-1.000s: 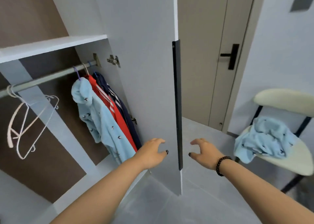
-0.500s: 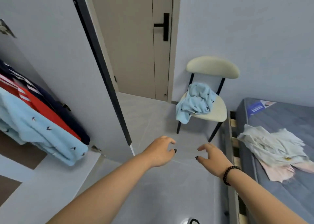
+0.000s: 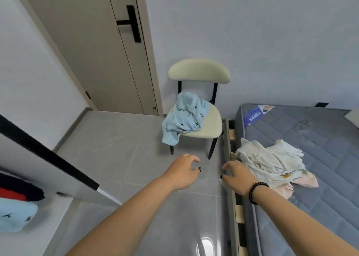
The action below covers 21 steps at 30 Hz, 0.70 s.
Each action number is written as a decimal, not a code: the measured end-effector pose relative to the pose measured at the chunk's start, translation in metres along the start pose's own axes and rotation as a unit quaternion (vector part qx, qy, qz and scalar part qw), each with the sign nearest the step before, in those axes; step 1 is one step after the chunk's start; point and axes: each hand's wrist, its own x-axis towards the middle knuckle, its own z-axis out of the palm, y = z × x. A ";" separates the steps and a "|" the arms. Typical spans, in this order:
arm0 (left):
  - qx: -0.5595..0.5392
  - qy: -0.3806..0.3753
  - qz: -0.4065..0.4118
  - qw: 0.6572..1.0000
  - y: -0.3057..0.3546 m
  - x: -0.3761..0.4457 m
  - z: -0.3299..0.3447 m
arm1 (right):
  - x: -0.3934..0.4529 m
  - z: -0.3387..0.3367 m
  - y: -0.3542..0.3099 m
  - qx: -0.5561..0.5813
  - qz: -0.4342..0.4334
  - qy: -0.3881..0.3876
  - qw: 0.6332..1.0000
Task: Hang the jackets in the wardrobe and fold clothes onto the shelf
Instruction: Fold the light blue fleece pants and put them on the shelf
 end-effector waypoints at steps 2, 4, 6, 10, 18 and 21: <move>0.010 -0.012 0.003 1.000 0.008 0.018 0.004 | 0.011 -0.008 0.012 0.004 0.002 0.000 1.000; 0.015 -0.021 0.002 1.000 0.013 0.036 0.005 | 0.023 -0.014 0.021 0.011 0.003 0.000 1.000; 0.017 -0.027 0.001 0.999 0.015 0.056 0.005 | 0.036 -0.020 0.029 0.017 0.007 -0.004 1.000; 0.020 -0.044 0.005 0.999 0.013 0.099 0.003 | 0.068 -0.026 0.041 0.024 0.019 -0.007 1.000; -0.013 -0.058 -0.019 0.998 -0.018 0.208 -0.026 | 0.179 -0.043 0.032 0.004 0.023 -0.048 0.999; -0.013 -0.060 -0.041 0.997 -0.037 0.246 -0.045 | 0.233 -0.051 0.017 0.007 0.013 -0.066 0.998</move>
